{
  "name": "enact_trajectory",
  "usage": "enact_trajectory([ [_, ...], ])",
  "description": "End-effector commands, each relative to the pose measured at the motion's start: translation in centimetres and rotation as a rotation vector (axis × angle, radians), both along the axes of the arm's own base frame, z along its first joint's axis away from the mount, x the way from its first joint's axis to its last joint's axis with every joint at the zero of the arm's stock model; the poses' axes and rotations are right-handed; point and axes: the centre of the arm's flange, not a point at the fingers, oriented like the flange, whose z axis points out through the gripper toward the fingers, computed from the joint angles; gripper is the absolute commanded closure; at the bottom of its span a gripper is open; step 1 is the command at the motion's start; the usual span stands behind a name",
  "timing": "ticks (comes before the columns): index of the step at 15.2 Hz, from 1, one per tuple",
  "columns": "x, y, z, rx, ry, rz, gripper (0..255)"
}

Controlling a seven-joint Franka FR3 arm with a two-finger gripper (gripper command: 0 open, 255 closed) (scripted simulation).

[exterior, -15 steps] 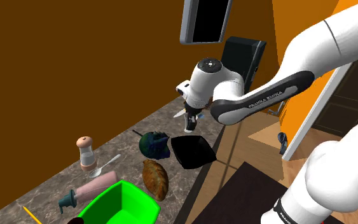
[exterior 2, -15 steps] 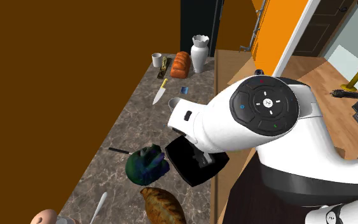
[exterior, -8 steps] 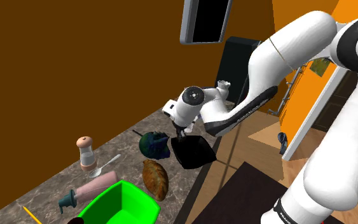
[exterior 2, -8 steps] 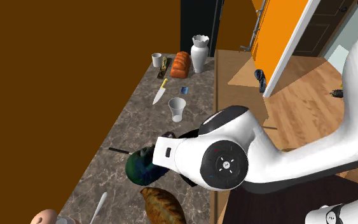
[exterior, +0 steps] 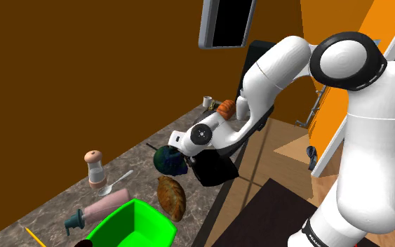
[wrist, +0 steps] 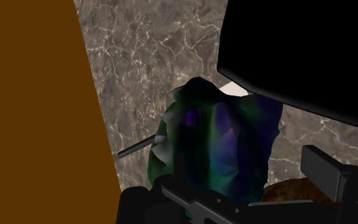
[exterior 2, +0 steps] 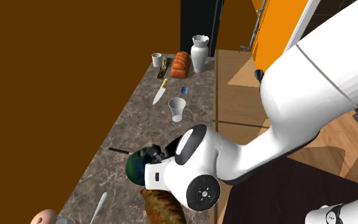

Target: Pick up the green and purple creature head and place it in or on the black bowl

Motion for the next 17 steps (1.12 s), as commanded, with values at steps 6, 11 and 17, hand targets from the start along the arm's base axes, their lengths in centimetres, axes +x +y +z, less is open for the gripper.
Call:
enact_trajectory([
  [6,2.0,-1.1,-2.7,-0.006,-0.002,0.010,0],
  [11,2.0,-1.1,-2.7,-0.006,-0.002,0.010,0],
  [17,2.0,-1.1,-2.7,-0.006,-0.002,0.010,255],
])
